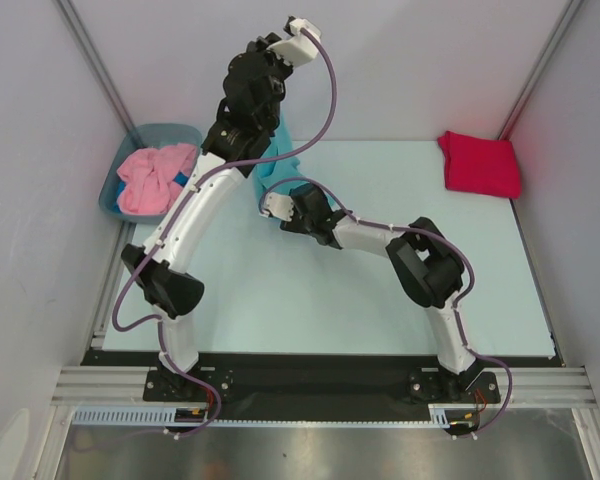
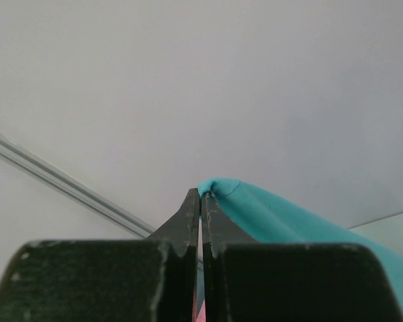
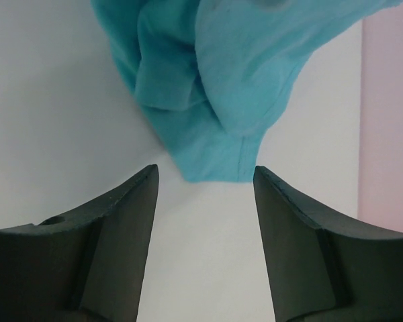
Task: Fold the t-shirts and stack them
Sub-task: Flatten the tshirt out
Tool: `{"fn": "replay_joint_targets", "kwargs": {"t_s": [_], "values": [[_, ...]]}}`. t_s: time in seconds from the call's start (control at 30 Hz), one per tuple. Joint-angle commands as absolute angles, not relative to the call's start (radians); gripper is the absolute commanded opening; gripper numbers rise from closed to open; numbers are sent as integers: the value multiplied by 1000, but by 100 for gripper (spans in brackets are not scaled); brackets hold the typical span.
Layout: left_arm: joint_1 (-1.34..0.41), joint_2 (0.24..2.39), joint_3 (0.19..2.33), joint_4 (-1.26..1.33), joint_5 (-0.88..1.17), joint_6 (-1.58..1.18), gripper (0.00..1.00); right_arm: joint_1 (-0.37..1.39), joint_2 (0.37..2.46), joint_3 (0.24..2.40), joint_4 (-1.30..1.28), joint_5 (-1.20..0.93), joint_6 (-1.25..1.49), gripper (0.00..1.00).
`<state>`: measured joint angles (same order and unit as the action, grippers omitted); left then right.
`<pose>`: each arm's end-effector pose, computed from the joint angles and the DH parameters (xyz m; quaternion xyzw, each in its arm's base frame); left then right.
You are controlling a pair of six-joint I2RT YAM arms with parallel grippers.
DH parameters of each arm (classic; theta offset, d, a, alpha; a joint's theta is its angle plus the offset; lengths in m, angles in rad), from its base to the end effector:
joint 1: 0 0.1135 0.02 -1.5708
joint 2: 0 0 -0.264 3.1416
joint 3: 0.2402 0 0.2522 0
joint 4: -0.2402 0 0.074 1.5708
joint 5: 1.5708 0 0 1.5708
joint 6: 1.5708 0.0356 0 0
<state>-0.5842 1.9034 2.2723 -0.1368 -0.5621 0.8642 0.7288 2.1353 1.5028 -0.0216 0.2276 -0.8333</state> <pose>0.3561 -0.2127 0.5313 0.2320 0.5906 0.2756 0.7221 0.3638 0.3140 0.1740 -0.5916 0.6681 -0.1247 0.4337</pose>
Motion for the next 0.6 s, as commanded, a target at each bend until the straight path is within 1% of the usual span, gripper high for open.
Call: {"fn": "replay_joint_targets", "kwargs": {"t_s": [0.0,0.17,0.33,0.47,0.57], "values": [[-592,1833,2278,-84,-577,853,0,745,2144,1506,104,244,-888,63],[-597,1833,2286,-78,-581,864,0,750,2178,1526,121,230,-916,64],[-597,1848,2329,-69,-606,897,0,752,2152,1482,153,186,-885,65],[-597,1853,2332,-67,-611,916,0,755,2106,1425,207,176,-816,63],[-597,1859,2335,-55,-617,930,0,772,2070,1347,319,208,-755,59]]}}
